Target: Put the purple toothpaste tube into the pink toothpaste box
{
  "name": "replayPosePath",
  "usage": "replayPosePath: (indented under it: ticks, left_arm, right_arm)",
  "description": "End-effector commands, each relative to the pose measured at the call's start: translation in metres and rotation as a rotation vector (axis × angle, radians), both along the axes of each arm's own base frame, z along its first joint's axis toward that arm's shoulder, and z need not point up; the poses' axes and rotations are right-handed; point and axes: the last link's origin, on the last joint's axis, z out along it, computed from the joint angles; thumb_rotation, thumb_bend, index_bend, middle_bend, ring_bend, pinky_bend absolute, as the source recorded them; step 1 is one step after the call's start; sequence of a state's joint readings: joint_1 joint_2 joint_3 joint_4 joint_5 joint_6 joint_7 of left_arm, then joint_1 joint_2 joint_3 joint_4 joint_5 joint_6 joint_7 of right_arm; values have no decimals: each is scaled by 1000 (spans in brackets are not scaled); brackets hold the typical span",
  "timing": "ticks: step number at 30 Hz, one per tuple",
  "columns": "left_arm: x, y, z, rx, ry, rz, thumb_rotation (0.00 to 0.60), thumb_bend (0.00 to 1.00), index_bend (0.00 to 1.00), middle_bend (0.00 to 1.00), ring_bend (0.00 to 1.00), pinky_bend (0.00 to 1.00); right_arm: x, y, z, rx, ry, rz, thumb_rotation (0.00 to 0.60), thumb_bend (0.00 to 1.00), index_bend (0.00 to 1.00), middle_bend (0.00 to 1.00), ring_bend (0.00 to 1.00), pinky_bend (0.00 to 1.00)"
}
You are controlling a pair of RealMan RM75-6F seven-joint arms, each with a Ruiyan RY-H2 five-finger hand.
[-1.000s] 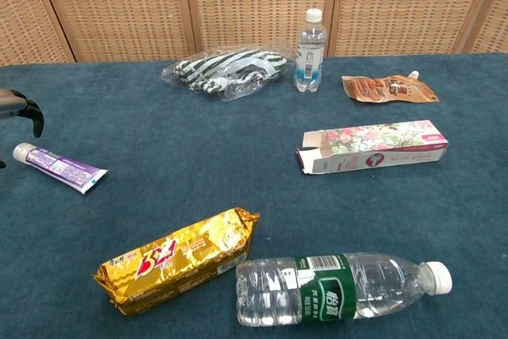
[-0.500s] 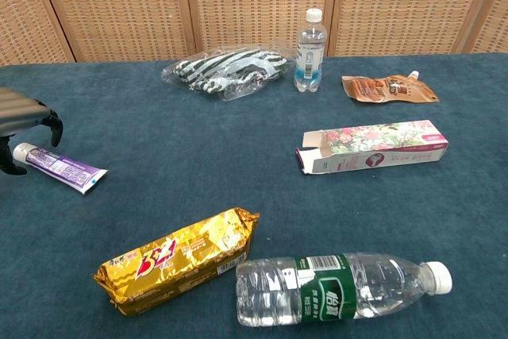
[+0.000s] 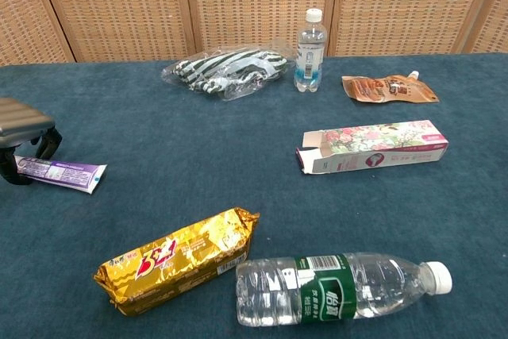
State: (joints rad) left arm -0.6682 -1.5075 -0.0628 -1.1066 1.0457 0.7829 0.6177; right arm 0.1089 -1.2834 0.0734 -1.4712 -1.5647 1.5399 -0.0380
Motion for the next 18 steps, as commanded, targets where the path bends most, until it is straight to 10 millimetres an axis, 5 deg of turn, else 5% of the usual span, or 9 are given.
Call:
replayPosePath:
  ticks: [1,18]
  left_arm:
    - [0,-1,-1,13,-8,-14,600,287,706,591,462,485]
    - [21,-8,42,123,-160,-186,600,310,807,684,544,546]
  right_arm:
    - [0,0,0,0,0,2,600,5,27,0,0,0]
    - [2,0,-1,7,-5,9,600,5,27,0,0,0]
